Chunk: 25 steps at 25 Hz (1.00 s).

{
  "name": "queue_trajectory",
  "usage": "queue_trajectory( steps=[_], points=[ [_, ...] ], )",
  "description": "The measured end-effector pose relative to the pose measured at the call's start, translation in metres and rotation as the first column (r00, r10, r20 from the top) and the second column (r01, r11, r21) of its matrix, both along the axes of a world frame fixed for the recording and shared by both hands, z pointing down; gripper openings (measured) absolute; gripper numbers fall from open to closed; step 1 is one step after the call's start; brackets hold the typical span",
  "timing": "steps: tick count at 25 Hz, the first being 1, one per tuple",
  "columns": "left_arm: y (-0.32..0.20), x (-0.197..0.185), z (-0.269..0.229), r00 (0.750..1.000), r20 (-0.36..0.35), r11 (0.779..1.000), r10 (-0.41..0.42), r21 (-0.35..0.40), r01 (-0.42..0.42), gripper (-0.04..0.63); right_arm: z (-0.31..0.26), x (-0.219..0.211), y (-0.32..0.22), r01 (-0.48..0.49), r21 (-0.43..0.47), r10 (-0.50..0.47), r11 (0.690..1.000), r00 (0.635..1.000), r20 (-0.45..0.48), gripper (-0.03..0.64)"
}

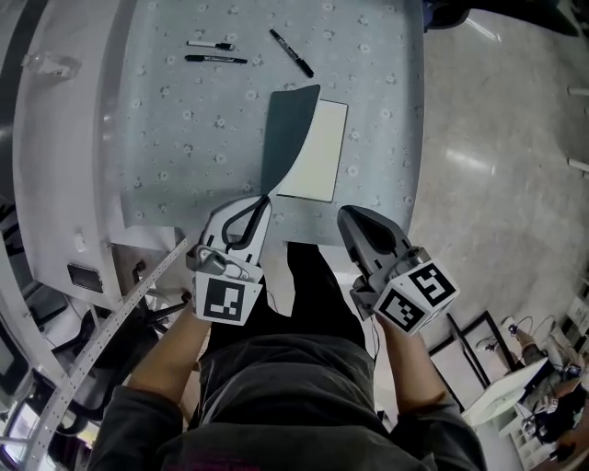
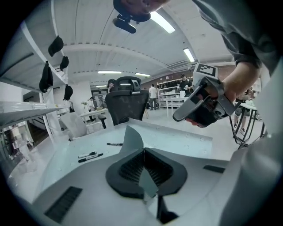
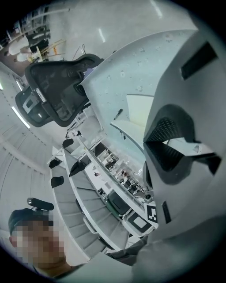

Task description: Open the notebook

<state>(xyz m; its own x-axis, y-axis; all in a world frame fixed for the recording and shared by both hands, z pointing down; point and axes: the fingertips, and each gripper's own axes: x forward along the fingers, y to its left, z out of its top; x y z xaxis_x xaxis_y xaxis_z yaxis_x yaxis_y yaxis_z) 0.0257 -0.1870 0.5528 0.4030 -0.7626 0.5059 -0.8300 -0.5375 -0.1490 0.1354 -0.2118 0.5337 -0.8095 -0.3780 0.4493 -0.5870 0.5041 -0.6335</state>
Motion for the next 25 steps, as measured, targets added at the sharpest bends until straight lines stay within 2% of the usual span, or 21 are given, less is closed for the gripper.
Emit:
queue_trajectory(
  steps=[4, 11, 21, 25],
  points=[
    [0.006, -0.035, -0.003, 0.999, -0.014, 0.999, -0.039, 0.003, 0.039, 0.006, -0.008, -0.029, 0.008, 0.014, 0.009, -0.014, 1.000, 1.000, -0.010, 0.003],
    [0.020, -0.088, 0.012, 0.991, -0.038, 0.991, -0.126, -0.041, 0.125, 0.006, -0.013, -0.078, 0.021, 0.059, -0.006, -0.059, 0.998, 0.998, -0.023, 0.003],
    [0.029, -0.141, 0.060, 0.961, -0.057, 0.955, -0.270, -0.144, 0.260, 0.006, -0.009, -0.125, 0.019, 0.147, -0.011, -0.147, 0.989, 0.988, -0.056, 0.003],
    [0.029, -0.156, 0.080, 0.958, -0.045, 0.945, -0.285, -0.179, 0.273, 0.006, -0.002, -0.137, 0.019, 0.171, -0.022, -0.172, 0.985, 0.982, -0.075, 0.003]
  ],
)
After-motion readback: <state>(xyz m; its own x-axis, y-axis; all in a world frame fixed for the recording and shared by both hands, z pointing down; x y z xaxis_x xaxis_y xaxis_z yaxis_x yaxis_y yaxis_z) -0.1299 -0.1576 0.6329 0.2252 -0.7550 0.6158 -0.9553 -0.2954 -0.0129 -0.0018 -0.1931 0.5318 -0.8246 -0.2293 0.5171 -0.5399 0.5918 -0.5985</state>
